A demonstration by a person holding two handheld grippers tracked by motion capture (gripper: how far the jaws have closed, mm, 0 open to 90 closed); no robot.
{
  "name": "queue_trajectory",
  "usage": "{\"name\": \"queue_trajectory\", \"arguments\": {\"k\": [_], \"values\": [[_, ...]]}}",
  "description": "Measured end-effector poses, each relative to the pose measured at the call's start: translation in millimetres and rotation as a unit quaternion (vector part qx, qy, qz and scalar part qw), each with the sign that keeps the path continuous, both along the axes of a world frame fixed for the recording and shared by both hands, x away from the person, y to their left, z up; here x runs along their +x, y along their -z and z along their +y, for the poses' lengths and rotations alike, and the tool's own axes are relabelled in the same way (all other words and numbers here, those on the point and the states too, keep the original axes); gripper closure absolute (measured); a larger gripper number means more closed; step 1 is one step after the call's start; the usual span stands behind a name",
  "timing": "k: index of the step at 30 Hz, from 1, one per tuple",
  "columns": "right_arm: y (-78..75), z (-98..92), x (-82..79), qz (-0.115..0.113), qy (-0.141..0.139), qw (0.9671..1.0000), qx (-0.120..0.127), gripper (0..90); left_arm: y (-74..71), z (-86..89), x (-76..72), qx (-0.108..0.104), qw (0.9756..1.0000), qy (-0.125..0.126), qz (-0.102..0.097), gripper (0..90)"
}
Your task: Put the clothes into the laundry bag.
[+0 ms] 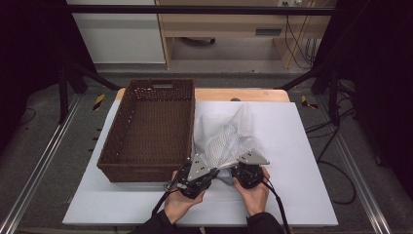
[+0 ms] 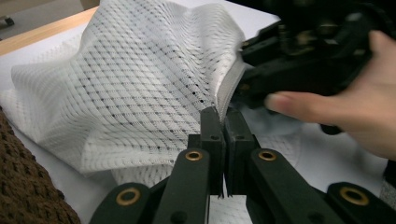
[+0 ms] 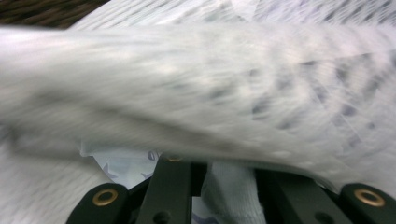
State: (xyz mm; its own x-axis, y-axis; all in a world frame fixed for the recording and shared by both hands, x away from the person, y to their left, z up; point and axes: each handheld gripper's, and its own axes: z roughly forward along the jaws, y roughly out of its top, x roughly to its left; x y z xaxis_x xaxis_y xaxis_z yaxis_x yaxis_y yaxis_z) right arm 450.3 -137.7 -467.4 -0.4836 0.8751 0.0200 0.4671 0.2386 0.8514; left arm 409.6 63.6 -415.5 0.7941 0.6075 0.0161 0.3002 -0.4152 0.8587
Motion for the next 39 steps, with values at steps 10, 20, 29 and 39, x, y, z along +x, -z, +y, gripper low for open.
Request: {"name": "queue_trajectory", "arguments": {"k": [10,20,29,39], "values": [[2.0,-2.2,-0.4,-0.002,-0.013,0.9996,-0.025,57.6,10.0,-1.1,6.2,0.014,0.9998,-0.007,0.011,87.8],[0.5,-24.9,-38.1,0.034,-0.059,0.9959,-0.060,42.4,17.7,1.1,13.2,0.015,0.9995,-0.019,0.020,87.7],[14.4,-34.0,-24.1,0.079,-0.059,0.9944,-0.038,83.5,18.4,-0.4,12.9,0.018,0.9995,-0.015,0.022,87.7],[-2.6,-1.0,0.5,0.027,-0.047,0.9985,-0.006,83.6,6.0,1.8,6.0,0.002,0.9999,-0.004,0.010,87.6]]}}
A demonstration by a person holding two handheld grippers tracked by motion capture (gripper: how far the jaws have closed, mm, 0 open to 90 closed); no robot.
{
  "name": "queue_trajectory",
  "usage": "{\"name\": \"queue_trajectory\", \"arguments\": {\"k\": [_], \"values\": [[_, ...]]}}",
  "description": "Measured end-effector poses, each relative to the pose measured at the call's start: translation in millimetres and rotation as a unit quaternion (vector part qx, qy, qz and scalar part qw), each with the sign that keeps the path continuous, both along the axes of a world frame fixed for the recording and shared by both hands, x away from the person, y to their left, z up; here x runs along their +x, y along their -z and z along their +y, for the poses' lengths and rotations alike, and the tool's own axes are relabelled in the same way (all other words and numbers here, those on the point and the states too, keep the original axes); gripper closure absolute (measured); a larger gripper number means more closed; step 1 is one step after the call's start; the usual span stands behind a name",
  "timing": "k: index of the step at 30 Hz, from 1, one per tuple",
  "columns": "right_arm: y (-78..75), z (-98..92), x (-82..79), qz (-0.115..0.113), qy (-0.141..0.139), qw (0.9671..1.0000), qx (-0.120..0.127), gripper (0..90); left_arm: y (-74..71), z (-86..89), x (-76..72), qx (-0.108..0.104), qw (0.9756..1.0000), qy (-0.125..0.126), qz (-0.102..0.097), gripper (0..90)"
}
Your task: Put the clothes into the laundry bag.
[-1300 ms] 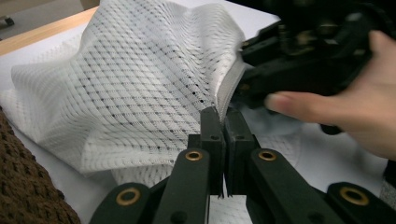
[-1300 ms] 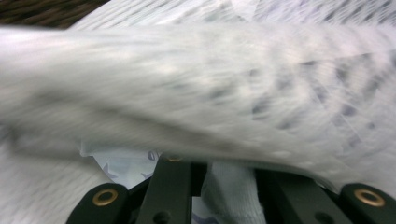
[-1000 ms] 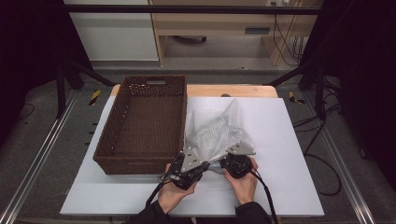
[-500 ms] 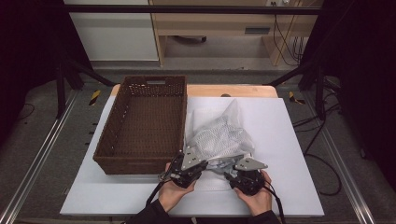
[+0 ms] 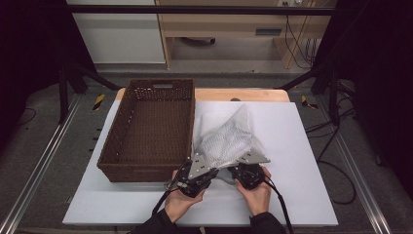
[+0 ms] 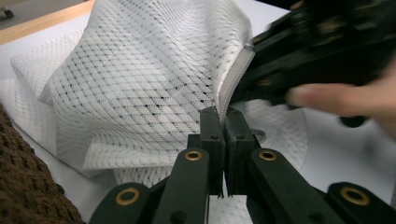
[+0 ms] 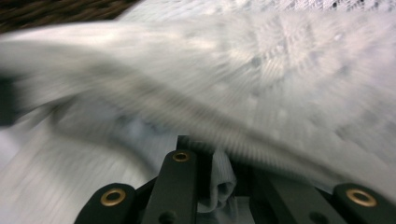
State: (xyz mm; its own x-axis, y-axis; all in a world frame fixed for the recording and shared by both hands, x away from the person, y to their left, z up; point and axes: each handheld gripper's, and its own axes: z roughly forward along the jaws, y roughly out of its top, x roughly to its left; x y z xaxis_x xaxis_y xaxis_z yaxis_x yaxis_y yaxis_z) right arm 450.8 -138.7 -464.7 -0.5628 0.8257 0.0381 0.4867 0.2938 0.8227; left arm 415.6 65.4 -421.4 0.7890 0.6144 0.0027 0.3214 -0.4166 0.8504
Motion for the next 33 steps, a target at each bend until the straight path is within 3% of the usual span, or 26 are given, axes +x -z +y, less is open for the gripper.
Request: {"name": "queue_trajectory", "arguments": {"k": [3,5,6,7,13,15,20,22,25,28,30,33], "values": [[13.7,2.7,22.8,0.006,0.043,0.9990,0.003,83.7,0.5,0.3,-0.2,0.001,1.0000,0.005,0.003,87.7],[16.0,2.4,25.4,0.001,0.052,0.9986,0.007,83.7,1.7,-0.5,-0.2,0.004,1.0000,0.005,0.003,87.7],[16.9,3.2,27.0,-0.015,0.067,0.9976,-0.004,83.5,3.6,-1.5,0.3,0.007,0.9999,0.006,0.005,87.7],[17.2,3.4,26.6,-0.017,0.069,0.9974,-0.006,83.1,6.0,-2.4,1.1,0.011,0.9999,0.005,0.008,87.7],[6.2,-5.7,3.9,-0.025,0.035,0.9991,0.000,58.3,11.8,-0.7,7.1,0.012,0.9998,-0.003,0.017,87.7],[2.4,-11.1,-7.8,-0.031,0.019,0.9993,0.004,53.2,13.1,-0.2,8.5,0.013,0.9997,-0.004,0.020,87.6],[3.6,-20.1,-23.7,-0.013,0.011,0.9997,-0.015,45.7,14.9,-1.4,9.0,0.014,0.9997,-0.004,0.022,87.6],[8.8,-22.7,-25.6,-0.001,0.013,0.9996,-0.023,49.0,15.8,-2.0,9.1,0.015,0.9996,-0.003,0.022,87.6],[18.7,-20.3,-16.7,0.027,0.002,0.9990,-0.035,81.9,16.4,-2.7,8.7,0.015,0.9996,-0.001,0.022,87.6],[20.4,-17.9,-7.1,0.040,0.020,0.9989,-0.016,86.3,15.5,-2.3,8.5,0.013,0.9996,0.000,0.023,87.6],[17.6,-14.4,-0.1,0.030,0.034,0.9988,-0.018,86.6,14.0,-2.2,7.6,0.011,0.9997,0.002,0.023,87.7],[12.5,-7.5,10.0,0.013,0.047,0.9988,-0.002,86.8,10.0,-2.2,4.6,0.007,0.9998,0.006,0.018,87.7]]}}
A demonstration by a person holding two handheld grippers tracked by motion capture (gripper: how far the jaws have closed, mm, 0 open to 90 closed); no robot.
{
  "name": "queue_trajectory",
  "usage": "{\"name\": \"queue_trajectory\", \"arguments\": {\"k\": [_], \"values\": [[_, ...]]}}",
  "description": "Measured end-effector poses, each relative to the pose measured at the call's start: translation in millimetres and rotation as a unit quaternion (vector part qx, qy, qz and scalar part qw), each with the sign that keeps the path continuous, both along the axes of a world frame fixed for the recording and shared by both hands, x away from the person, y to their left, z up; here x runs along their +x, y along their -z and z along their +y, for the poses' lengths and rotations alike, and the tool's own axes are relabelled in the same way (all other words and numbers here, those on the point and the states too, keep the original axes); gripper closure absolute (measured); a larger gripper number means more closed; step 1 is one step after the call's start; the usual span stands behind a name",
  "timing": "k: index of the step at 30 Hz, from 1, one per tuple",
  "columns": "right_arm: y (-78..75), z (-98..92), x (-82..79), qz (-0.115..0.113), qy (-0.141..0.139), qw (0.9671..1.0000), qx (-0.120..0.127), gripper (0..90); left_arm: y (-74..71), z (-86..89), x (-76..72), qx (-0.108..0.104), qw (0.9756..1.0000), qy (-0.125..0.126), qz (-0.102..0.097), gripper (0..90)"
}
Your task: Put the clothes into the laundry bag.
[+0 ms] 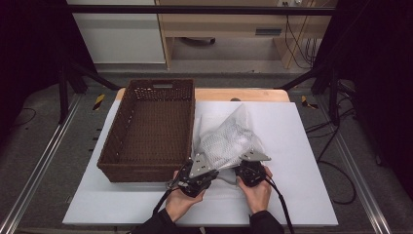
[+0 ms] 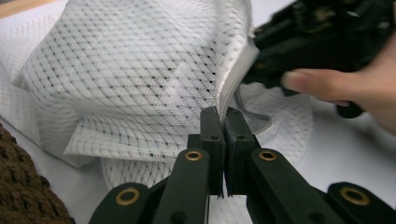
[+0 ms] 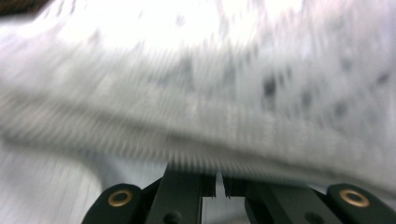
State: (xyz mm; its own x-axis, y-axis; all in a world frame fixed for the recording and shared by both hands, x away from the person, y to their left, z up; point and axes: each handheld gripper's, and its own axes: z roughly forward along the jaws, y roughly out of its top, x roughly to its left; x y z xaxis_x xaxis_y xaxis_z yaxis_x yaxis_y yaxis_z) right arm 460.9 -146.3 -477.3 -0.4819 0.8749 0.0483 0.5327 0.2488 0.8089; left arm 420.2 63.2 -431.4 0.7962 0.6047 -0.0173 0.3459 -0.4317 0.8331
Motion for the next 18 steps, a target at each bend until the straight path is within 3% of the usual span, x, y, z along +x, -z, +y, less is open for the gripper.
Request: {"name": "queue_trajectory", "arguments": {"k": [4,7,9,12,15,16,18], "values": [[6.1,2.9,14.1,-0.015,0.029,0.9995,-0.001,86.7,-0.5,0.1,-1.0,0.000,1.0000,0.000,-0.001,87.7],[9.8,2.2,16.8,-0.019,0.035,0.9992,-0.007,86.2,2.2,-0.4,0.3,0.004,1.0000,0.000,0.002,87.7],[6.3,2.4,11.0,-0.022,0.023,0.9994,-0.014,77.3,4.7,-0.1,2.3,0.006,1.0000,-0.003,0.005,87.7],[-2.9,-3.8,-2.6,-0.030,-0.002,0.9995,-0.006,67.7,4.1,1.2,3.2,0.004,1.0000,-0.006,0.004,87.7],[-9.4,-8.8,-15.8,-0.046,-0.017,0.9988,0.010,67.0,4.0,1.5,3.9,0.003,1.0000,-0.007,0.005,87.6],[-14.6,-11.5,-26.4,-0.056,-0.031,0.9978,0.015,75.0,4.7,0.9,4.1,0.003,1.0000,-0.007,0.005,87.6],[-18.3,-10.5,-31.4,-0.049,-0.053,0.9969,0.030,88.0,5.3,0.1,3.8,0.004,1.0000,-0.006,0.004,87.6]]}}
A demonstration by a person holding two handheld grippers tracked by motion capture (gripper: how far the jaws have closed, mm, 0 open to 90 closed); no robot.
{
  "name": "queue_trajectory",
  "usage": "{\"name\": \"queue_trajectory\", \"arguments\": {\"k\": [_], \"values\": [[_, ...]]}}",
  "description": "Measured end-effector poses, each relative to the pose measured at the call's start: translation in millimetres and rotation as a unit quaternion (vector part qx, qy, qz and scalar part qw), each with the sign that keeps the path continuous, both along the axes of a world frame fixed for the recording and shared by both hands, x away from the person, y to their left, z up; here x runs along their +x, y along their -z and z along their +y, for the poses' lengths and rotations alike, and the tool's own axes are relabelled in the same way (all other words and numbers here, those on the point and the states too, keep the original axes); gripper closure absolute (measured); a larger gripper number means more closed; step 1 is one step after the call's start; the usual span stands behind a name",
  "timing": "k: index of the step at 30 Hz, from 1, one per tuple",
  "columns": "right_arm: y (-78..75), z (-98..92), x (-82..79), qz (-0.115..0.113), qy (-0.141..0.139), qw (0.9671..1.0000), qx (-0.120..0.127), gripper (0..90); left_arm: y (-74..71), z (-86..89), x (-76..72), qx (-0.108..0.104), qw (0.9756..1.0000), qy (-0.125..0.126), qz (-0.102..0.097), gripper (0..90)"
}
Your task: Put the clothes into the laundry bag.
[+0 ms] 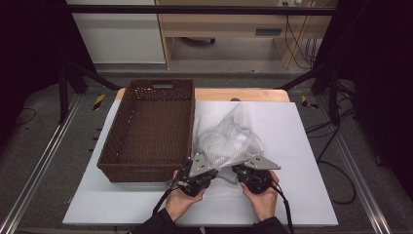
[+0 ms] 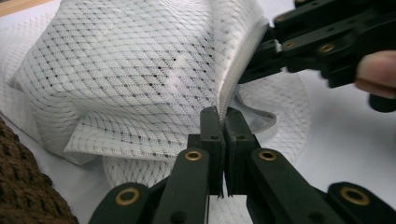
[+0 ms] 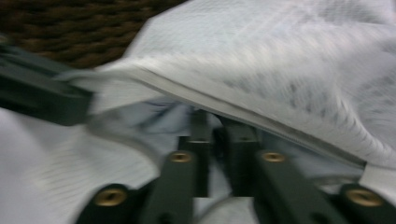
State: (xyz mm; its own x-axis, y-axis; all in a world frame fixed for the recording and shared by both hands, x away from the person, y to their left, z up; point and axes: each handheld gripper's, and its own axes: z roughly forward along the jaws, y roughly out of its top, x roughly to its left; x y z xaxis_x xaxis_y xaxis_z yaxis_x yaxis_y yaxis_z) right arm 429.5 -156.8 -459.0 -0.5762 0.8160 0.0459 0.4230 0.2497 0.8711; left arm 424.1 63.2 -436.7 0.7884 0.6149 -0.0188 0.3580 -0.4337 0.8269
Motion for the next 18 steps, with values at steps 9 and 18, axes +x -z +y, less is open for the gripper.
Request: {"name": "queue_trajectory", "arguments": {"k": [9,18], "values": [[8.7,33.3,21.8,0.004,-0.012,0.9999,0.003,90.0,-5.1,2.4,-2.6,-0.009,0.9999,0.000,-0.005,87.7],[20.0,34.5,56.6,0.009,0.083,0.9965,0.000,90.0,-6.1,1.3,-4.8,-0.010,0.9999,0.006,-0.006,87.6]]}}
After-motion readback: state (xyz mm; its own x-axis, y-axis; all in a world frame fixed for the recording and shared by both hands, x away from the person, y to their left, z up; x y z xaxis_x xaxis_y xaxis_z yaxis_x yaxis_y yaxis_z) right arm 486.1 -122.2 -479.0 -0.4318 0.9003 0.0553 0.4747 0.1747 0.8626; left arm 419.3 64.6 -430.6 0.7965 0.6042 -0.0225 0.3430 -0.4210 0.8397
